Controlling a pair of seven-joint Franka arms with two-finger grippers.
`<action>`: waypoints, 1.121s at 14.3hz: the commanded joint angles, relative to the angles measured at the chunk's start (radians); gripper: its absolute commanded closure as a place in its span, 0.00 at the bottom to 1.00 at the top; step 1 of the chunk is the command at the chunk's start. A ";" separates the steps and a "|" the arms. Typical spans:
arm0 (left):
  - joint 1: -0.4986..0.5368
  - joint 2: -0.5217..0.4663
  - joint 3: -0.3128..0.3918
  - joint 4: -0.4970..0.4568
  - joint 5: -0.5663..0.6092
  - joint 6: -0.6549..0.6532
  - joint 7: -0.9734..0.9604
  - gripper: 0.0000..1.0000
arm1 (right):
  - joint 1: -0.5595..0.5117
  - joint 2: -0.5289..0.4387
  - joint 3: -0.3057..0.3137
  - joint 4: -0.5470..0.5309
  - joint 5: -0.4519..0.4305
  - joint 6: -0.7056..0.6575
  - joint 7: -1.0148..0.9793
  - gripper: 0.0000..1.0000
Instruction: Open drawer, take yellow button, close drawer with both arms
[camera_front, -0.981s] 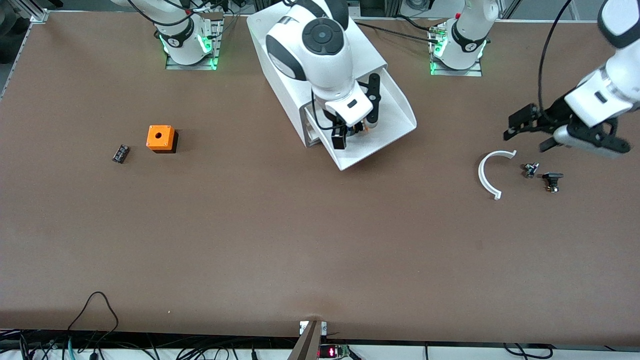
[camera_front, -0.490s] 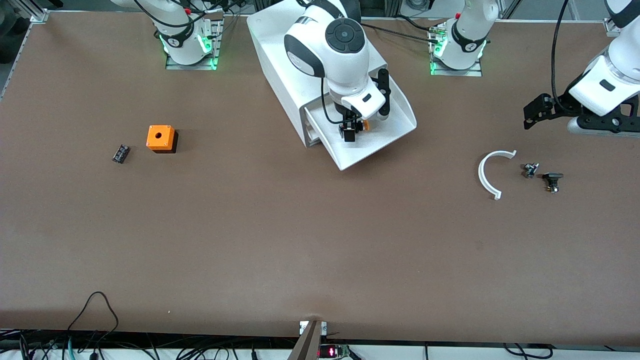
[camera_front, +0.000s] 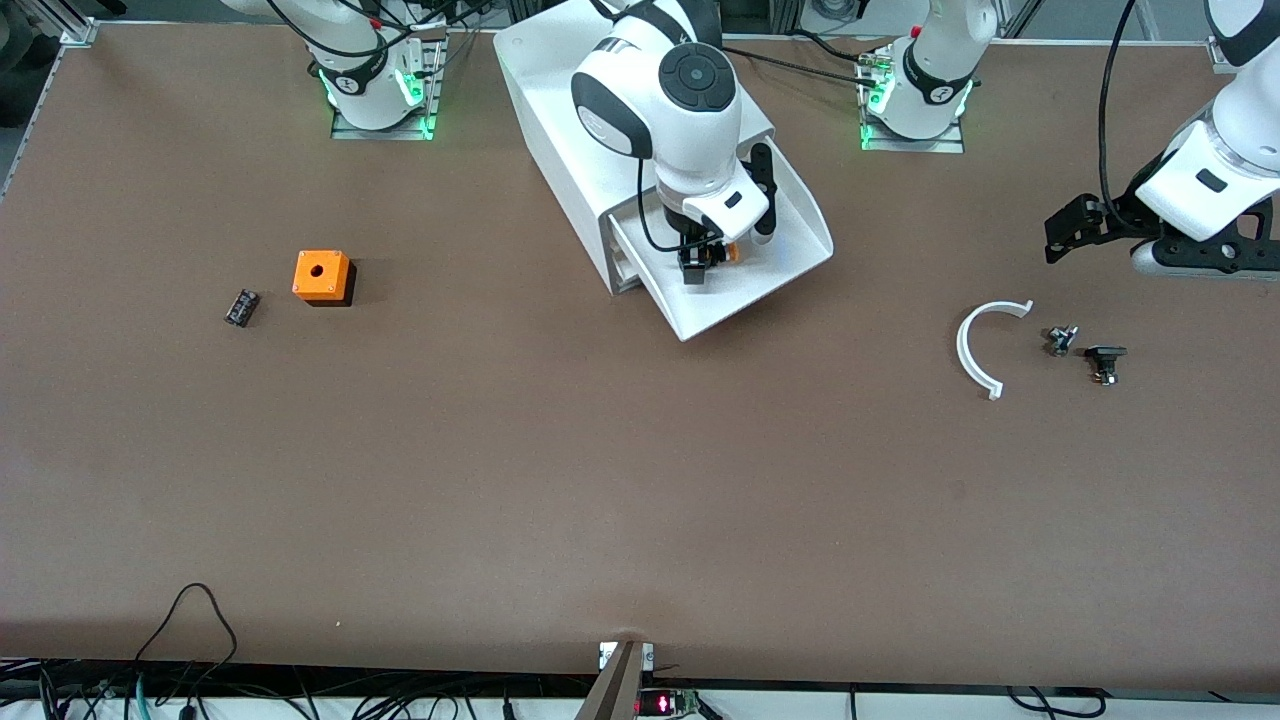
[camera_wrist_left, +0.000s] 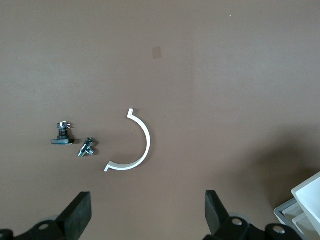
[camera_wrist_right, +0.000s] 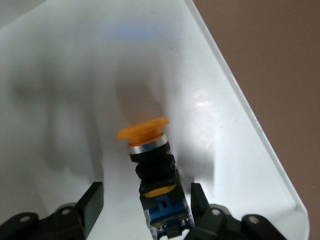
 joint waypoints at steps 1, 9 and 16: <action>-0.004 0.001 0.003 0.011 0.023 -0.017 -0.017 0.00 | 0.027 0.001 -0.006 0.004 -0.051 -0.006 -0.003 0.51; -0.004 0.017 0.006 0.019 0.023 -0.002 0.000 0.00 | -0.053 -0.111 -0.005 0.024 -0.056 -0.055 0.006 0.77; -0.016 0.089 -0.023 -0.005 -0.071 0.080 -0.113 0.00 | -0.330 -0.268 -0.040 -0.178 -0.050 -0.017 0.262 0.76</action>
